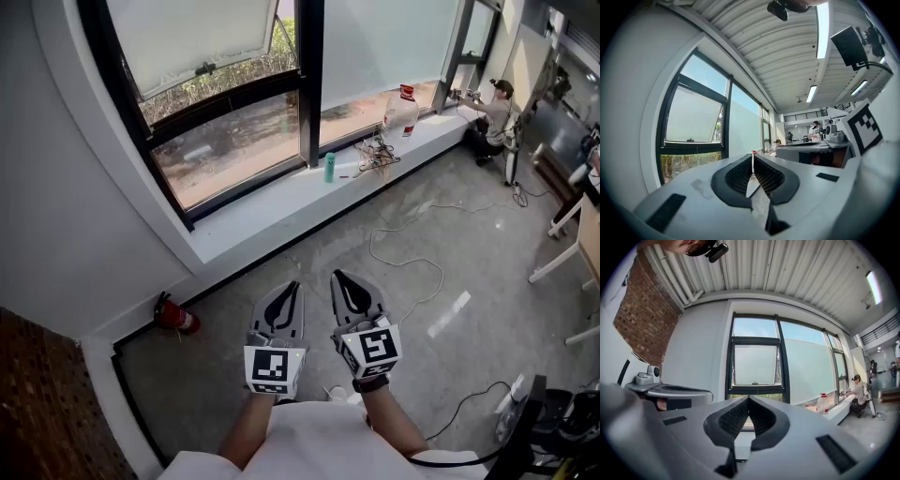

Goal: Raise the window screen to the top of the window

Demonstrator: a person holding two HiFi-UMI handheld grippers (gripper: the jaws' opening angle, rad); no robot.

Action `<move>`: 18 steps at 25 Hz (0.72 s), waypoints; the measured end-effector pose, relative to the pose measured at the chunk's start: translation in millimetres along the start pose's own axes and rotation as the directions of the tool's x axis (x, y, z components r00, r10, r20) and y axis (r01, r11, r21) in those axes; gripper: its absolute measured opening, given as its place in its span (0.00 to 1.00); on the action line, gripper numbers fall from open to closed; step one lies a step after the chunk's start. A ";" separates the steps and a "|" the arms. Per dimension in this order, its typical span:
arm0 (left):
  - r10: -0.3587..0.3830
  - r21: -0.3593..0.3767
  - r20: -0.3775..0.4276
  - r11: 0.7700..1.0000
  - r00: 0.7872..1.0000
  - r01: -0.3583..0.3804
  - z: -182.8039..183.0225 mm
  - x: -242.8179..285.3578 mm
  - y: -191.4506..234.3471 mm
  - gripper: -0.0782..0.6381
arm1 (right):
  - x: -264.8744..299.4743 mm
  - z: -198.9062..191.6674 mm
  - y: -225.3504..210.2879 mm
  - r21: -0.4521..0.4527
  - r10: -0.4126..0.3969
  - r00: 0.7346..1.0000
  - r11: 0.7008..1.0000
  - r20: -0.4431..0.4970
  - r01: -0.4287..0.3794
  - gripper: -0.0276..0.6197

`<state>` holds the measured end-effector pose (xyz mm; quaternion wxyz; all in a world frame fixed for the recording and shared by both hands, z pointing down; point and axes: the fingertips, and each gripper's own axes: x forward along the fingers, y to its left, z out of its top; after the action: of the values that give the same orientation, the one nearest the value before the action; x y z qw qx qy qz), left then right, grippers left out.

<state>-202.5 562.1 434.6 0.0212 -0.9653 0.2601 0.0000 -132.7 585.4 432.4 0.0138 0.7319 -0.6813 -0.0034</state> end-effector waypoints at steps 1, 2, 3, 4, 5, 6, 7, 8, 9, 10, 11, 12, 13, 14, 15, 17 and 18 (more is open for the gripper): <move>0.002 -0.003 0.003 1.000 1.000 -0.002 0.4 0.9 -3.4 0.13 | -1.2 -0.8 -3.0 0.002 0.004 1.000 1.000 -0.002 -0.004 0.03; 0.004 -0.006 0.005 1.000 1.000 -0.004 0.7 1.7 -6.5 0.13 | -2.6 -1.6 -5.6 0.004 0.009 1.000 1.000 -0.004 -0.009 0.03; 0.010 -0.009 0.006 1.000 1.000 -0.010 0.7 2.1 -9.0 0.13 | -4.4 -2.4 -7.8 0.006 0.015 1.000 1.000 -0.006 -0.015 0.03; 0.018 -0.012 0.007 1.000 1.000 -0.018 0.4 2.1 -11.0 0.13 | -6.8 -3.2 -9.5 0.010 0.021 1.000 1.000 -0.007 -0.021 0.03; 0.029 -0.017 0.007 0.999 1.000 -0.029 -0.2 1.6 -12.6 0.13 | -10.1 -3.6 -10.8 0.013 0.028 1.000 1.000 -0.007 -0.028 0.03; 0.043 -0.023 0.006 0.999 0.999 -0.043 -1.0 0.7 -13.9 0.13 | -13.8 -3.6 -11.9 0.017 0.036 0.999 0.999 -0.006 -0.035 0.03; 0.057 -0.030 0.006 0.998 0.998 -0.057 -2.0 -0.3 -15.1 0.13 | -17.7 -3.5 -13.0 0.022 0.043 0.999 0.999 -0.005 -0.043 0.03; 0.070 -0.037 0.006 0.997 0.998 -0.070 -3.0 -1.2 -16.5 0.13 | -21.3 -4.2 -14.6 0.027 0.050 0.999 0.998 -0.002 -0.050 0.03; 0.080 -0.042 0.007 0.996 0.997 -0.080 -4.0 -1.7 -18.1 0.13 | -24.5 -6.2 -16.7 0.032 0.056 0.998 0.998 -0.001 -0.056 0.03; 0.088 -0.044 0.008 0.995 0.996 -0.087 -5.2 -1.9 -20.1 0.13 | -27.3 -9.2 -19.5 0.038 0.061 0.998 0.997 -0.001 -0.061 0.03; 0.093 -0.045 0.008 0.995 0.996 -0.093 -6.7 -1.8 -22.7 0.13 | -29.9 -12.1 -22.6 0.043 0.066 0.998 0.997 -0.001 -0.065 0.03; 0.098 -0.045 0.007 0.994 0.995 -0.098 -7.9 -1.2 -25.7 0.13 | -32.3 -14.1 -26.1 0.048 0.070 0.998 0.996 -0.002 -0.070 0.03; 0.102 -0.047 0.007 0.994 0.995 -0.102 -8.5 -0.2 -29.3 0.13 | -34.7 -15.0 -30.0 0.051 0.074 0.997 0.996 -0.004 -0.074 0.03; 0.106 -0.050 0.007 0.993 0.994 -0.105 -8.4 1.4 -33.4 0.13 | -37.5 -15.0 -34.4 0.053 0.080 0.997 0.995 -0.005 -0.079 0.03; 0.108 -0.053 0.007 0.993 0.994 -0.107 -7.8 3.2 -38.3 0.13 | -40.9 -14.4 -39.3 0.054 0.085 0.996 0.995 -0.006 -0.085 0.03; 0.112 -0.055 0.006 0.992 0.994 -0.111 -7.2 6.6 -49.4 0.13 | -50.0 -13.3 -49.9 0.057 0.094 0.996 0.994 -0.007 -0.093 0.03; 0.114 -0.055 0.003 0.992 0.993 -0.114 -8.0 7.5 -55.6 0.13 | -55.8 -14.2 -55.3 0.060 0.095 0.995 0.994 -0.006 -0.094 0.03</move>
<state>-168.1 606.1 444.8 -0.0042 -0.9491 0.3146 0.0113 -81.1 645.2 444.4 -0.0049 0.6989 -0.7149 0.0209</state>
